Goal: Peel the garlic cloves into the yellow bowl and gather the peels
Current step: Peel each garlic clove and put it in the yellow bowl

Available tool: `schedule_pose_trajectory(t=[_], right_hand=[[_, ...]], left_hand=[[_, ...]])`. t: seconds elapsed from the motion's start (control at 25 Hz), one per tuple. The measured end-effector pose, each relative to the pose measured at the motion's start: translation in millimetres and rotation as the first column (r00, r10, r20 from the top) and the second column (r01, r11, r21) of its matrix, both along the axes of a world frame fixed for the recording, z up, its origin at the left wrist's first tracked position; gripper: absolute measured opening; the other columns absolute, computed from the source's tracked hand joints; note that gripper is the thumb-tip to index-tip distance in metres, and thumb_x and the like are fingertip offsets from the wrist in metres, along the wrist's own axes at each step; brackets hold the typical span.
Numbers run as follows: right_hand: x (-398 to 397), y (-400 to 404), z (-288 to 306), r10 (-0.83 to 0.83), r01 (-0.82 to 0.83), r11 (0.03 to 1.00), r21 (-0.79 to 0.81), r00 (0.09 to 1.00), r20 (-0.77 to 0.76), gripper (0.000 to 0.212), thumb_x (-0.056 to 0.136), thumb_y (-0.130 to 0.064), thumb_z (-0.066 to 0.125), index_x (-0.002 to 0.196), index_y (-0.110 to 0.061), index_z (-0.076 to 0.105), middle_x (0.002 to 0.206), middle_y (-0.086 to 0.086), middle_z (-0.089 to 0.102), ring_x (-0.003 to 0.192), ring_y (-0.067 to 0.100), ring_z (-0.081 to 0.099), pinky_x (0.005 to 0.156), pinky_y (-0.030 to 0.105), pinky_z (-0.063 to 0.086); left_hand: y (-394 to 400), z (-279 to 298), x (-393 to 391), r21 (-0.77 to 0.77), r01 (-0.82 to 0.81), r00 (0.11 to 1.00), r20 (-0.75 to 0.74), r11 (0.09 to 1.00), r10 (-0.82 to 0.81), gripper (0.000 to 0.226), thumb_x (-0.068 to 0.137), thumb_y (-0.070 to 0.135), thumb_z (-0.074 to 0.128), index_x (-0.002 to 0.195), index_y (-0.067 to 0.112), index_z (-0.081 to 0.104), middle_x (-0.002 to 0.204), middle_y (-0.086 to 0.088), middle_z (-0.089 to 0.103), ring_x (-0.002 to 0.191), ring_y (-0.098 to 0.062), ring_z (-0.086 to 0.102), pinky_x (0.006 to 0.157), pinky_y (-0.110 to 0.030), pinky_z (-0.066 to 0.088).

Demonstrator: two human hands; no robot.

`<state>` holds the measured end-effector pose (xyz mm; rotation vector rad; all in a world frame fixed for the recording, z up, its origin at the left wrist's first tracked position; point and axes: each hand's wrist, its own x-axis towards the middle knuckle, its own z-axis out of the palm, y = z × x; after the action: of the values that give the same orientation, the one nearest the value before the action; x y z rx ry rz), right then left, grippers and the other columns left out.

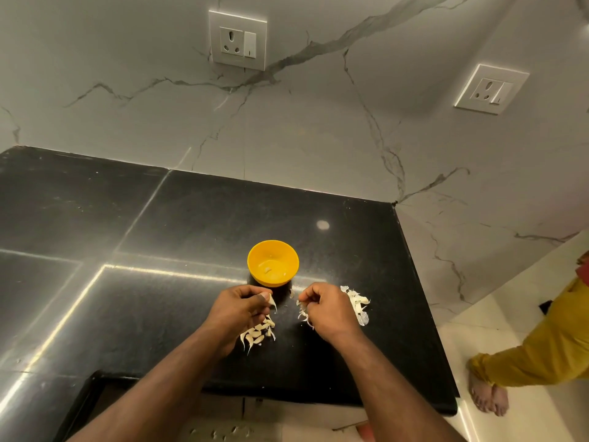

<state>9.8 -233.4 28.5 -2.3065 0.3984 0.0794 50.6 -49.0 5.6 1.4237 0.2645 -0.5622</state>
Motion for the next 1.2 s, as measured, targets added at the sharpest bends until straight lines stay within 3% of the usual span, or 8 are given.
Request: schedule_pose_trajectory(t=[0.08,0.16,0.32,0.44,0.68,0.84,1.0,1.2], right_hand=[[0.0,5.1,3.1,0.021,-0.020,0.999,-0.028,1.000,0.024,0.027,0.090,-0.005,0.055,0.099,-0.020,0.076,0.091,-0.009,0.072,0.082,0.007,0.064,0.076,0.022,0.049],[-1.5,14.3,6.8,0.076,-0.081,0.995,0.052,0.993,0.092,0.020,0.092,-0.016,0.063,0.107,-0.022,0.075,0.101,-0.010,0.073,0.093,0.004,0.066,0.086,0.022,0.052],[-0.3,29.2,4.9,0.178,-0.184,0.980,0.073,0.981,0.075,0.018,0.089,-0.026,0.071,0.107,-0.026,0.075,0.097,-0.010,0.075,0.089,0.003,0.067,0.084,0.032,0.056],[4.0,28.3,-0.4,0.162,-0.166,0.986,0.036,0.983,0.080,0.018,0.092,-0.024,0.066,0.107,-0.027,0.076,0.098,-0.013,0.075,0.091,0.003,0.066,0.083,0.032,0.056],[7.1,27.4,-7.9,0.070,-0.089,0.974,0.209,0.993,0.099,0.012,0.091,-0.016,0.068,0.095,-0.024,0.075,0.084,-0.011,0.073,0.080,0.004,0.068,0.081,0.033,0.058],[8.8,25.6,-10.0,0.030,-0.054,0.975,0.217,0.993,0.111,0.009,0.090,-0.018,0.071,0.096,-0.023,0.075,0.088,-0.010,0.073,0.085,0.004,0.068,0.083,0.033,0.059],[9.2,27.4,-5.5,-0.011,-0.031,0.939,0.343,0.993,0.119,0.012,0.088,-0.027,0.073,0.099,-0.027,0.072,0.090,-0.005,0.072,0.086,0.012,0.070,0.079,0.038,0.061],[9.6,29.5,0.0,-0.096,0.038,0.862,0.505,0.992,0.088,0.011,0.090,-0.007,0.071,0.097,-0.015,0.071,0.089,0.008,0.073,0.078,0.020,0.074,0.071,0.033,0.063]], left_hand=[[-0.6,-1.2,0.0,0.007,0.009,1.000,0.005,1.000,-0.009,0.011,0.094,0.010,0.068,0.102,0.005,0.072,0.084,-0.011,0.074,0.079,-0.018,0.068,0.070,-0.028,0.055],[-2.1,-2.1,0.2,-0.002,0.001,1.000,0.008,1.000,-0.001,0.012,0.093,0.009,0.068,0.103,0.002,0.071,0.080,-0.012,0.074,0.074,-0.018,0.068,0.067,-0.027,0.055],[-4.0,3.6,-0.6,-0.025,0.002,1.000,0.023,1.000,-0.001,0.012,0.095,0.005,0.063,0.102,-0.003,0.068,0.084,-0.016,0.075,0.072,-0.018,0.069,0.065,-0.027,0.054],[-1.4,8.0,-1.3,-0.067,0.011,1.000,0.020,0.998,-0.010,0.012,0.096,0.005,0.062,0.103,-0.003,0.068,0.085,-0.016,0.074,0.074,-0.019,0.068,0.065,-0.025,0.054],[1.5,9.8,-3.2,-0.149,0.029,0.999,0.027,0.988,-0.026,0.015,0.095,0.001,0.062,0.107,0.000,0.070,0.088,-0.014,0.073,0.079,-0.019,0.066,0.071,-0.027,0.054],[1.4,9.6,-3.9,-0.085,0.066,0.994,0.094,0.994,-0.058,0.011,0.092,0.007,0.068,0.101,0.003,0.072,0.096,-0.014,0.076,0.088,-0.022,0.071,0.075,-0.031,0.053],[-2.1,6.1,-2.2,0.025,0.091,0.977,0.194,0.996,-0.094,0.006,0.091,0.008,0.070,0.096,0.007,0.074,0.092,-0.015,0.077,0.092,-0.030,0.074,0.077,-0.038,0.055],[-4.4,7.0,-2.6,0.066,0.093,0.957,0.270,0.993,-0.108,0.005,0.090,0.005,0.071,0.093,0.006,0.075,0.086,-0.010,0.078,0.083,-0.021,0.074,0.067,-0.024,0.056]])
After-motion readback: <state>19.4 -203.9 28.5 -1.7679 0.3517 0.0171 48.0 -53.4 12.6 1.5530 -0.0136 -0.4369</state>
